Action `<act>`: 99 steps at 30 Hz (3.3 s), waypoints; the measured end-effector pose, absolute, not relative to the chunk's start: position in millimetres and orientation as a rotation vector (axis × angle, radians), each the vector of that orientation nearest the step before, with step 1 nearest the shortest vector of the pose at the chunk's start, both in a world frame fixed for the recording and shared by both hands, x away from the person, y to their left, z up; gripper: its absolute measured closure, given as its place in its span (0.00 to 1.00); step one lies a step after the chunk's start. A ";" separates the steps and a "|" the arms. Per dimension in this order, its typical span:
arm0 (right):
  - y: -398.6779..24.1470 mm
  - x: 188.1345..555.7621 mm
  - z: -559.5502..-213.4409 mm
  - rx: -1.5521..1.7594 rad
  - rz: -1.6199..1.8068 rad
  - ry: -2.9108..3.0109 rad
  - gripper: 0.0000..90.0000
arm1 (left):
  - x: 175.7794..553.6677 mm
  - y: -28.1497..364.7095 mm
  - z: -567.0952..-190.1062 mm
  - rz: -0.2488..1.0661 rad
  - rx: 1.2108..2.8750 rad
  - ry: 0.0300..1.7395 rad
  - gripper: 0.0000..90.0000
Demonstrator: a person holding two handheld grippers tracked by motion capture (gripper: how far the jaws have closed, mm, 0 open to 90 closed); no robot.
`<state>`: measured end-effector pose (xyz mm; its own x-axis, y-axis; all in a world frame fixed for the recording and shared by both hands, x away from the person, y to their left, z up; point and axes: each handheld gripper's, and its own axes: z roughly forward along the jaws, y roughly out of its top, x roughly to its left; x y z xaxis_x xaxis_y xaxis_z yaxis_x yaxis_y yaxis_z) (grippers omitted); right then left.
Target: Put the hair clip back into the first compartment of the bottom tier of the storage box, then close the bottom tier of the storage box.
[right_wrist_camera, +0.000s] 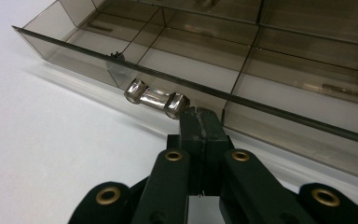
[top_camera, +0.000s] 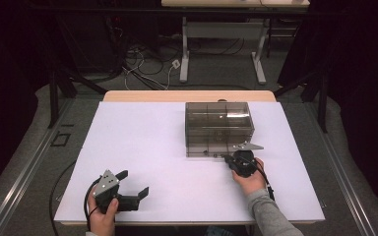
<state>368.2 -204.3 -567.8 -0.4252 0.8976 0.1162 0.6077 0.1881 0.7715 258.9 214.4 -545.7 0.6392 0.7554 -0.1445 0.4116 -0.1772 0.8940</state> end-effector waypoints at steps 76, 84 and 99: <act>-208.6 403.1 -564.5 1.490 1.163 2.027 0.94 | 240.1 236.7 -548.4 0.438 1.756 1.033 0.00; -207.5 395.6 -557.1 1.427 1.144 2.005 0.72 | 244.7 235.8 -548.0 0.425 1.751 1.022 0.00; -209.9 371.5 -535.7 1.297 1.183 2.001 0.34 | 259.3 230.3 -544.0 0.419 1.751 0.997 0.00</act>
